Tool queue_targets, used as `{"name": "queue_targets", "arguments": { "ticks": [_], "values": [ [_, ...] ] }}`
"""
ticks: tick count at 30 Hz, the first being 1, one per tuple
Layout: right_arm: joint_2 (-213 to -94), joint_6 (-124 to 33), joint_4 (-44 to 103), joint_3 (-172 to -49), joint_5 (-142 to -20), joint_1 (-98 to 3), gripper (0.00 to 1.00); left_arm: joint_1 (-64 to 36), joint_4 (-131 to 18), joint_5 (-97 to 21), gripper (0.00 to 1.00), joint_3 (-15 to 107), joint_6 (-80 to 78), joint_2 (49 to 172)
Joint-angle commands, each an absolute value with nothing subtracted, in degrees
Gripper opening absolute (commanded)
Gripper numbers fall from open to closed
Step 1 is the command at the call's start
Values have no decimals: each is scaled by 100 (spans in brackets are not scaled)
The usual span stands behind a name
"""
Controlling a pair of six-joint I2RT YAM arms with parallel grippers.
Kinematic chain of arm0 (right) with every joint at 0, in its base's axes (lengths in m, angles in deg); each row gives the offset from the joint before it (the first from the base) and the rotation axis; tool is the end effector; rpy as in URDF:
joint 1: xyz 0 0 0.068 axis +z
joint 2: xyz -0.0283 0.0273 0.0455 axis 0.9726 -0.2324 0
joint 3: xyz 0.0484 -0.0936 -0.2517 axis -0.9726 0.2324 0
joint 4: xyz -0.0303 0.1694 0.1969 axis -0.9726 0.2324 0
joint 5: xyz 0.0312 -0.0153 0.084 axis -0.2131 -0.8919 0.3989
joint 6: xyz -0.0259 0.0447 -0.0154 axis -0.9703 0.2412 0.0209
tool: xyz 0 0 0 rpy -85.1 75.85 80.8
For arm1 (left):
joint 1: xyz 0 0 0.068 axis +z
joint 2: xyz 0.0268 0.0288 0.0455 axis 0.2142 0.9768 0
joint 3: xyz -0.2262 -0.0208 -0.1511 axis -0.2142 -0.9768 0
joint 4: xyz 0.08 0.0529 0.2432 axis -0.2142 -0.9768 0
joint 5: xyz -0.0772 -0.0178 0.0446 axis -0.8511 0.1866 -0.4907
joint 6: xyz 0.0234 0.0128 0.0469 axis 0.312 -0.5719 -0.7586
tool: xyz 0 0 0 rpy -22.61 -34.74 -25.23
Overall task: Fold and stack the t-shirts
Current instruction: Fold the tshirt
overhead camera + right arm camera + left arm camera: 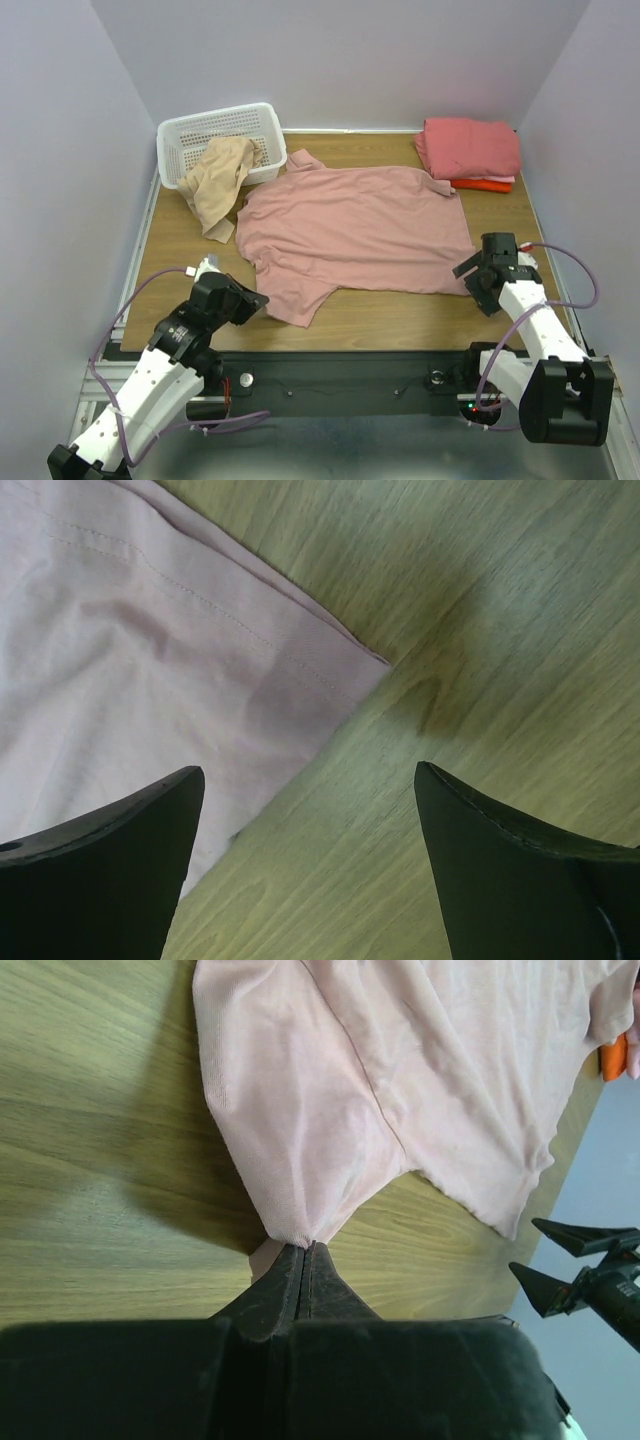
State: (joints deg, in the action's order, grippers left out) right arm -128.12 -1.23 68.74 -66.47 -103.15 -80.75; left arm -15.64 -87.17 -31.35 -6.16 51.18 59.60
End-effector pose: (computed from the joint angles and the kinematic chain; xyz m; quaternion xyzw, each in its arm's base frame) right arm 0.1660 -0.0211 0.1890 0.4740 0.8427 -0.0231 0.2543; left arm 0.1059 -0.0577 0.2021 -0.2597 0.8418 -0.3483 0.3202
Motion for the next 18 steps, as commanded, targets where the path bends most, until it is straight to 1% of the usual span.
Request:
{"name": "queue_targets", "arguments": {
  "ticks": [1, 3, 5, 7, 11, 12, 13, 15, 16, 18],
  "values": [
    [-12980, 53, 6448, -6477, -10249, -8113, 88, -1576, -8750, -3210, 0, -638, 5124, 5829],
    [-13182, 26, 6253, -6380, -10232, -8113, 83, -1576, -8759, -3175, 0, -620, 5168, 5794],
    [-13314, 0, 6017, -6361, -10267, -8113, 76, -1576, -8768, -3157, 0, -603, 5177, 5768],
    [-13542, 17, 5884, -6370, -10425, -8113, 73, -1576, -8812, -3175, 0, -567, 5177, 5767],
    [-13851, -9, 5682, -6274, -10372, -8113, 56, -1576, -8961, -3140, 0, -515, 5273, 5750],
    [-13877, -27, 5638, -6213, -10372, -8113, 46, -1576, -8996, -3139, 0, -489, 5300, 5724],
    [-13904, -35, 5602, -6195, -10364, -8113, 40, -1576, -9031, -3148, 0, -488, 5335, 5663],
    [-13817, -79, 5567, -6186, -10302, -8113, 26, -1576, -9075, -3148, 0, -453, 5431, 5583],
    [-13729, -158, 5567, -6194, -10224, -8113, 16, -1576, -9145, -3148, 0, -418, 5458, 5487],
    [-13318, -193, 5584, -6194, -10223, -8113, 7, -1576, -9225, -3148, 0, -322, 5519, 5408]
  ]
}}
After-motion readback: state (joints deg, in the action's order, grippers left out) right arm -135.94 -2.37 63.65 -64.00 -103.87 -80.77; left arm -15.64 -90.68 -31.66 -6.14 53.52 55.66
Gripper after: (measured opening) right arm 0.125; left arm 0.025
